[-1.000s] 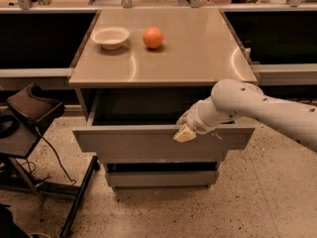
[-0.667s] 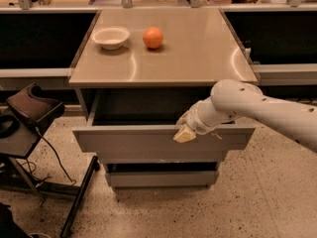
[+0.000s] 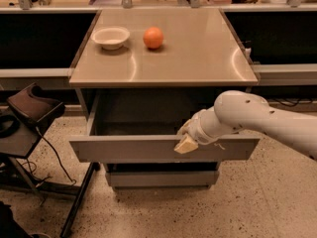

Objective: Open top drawer

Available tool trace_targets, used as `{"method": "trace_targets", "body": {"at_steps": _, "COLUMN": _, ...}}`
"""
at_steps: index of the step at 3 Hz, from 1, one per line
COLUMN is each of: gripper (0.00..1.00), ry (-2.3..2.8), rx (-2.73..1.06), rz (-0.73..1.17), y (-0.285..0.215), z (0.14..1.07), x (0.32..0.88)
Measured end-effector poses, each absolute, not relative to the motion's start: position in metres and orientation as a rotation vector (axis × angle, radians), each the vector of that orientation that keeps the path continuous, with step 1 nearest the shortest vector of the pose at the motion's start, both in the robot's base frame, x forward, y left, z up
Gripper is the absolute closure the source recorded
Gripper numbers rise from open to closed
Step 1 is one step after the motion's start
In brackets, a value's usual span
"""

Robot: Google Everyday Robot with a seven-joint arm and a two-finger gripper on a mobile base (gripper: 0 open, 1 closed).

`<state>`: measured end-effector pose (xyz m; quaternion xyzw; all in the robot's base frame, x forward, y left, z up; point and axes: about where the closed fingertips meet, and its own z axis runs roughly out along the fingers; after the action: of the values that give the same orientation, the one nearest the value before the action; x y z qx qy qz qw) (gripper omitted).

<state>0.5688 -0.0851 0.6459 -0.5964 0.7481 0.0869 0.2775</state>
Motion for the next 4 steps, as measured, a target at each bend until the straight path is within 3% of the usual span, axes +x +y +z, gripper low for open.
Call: {"method": "trace_targets", "body": {"at_steps": 4, "gripper": 1.00, "ry": 1.986, "rx": -1.596, "rz": 0.227, "y": -0.088, "z": 0.645, "x": 0.541}}
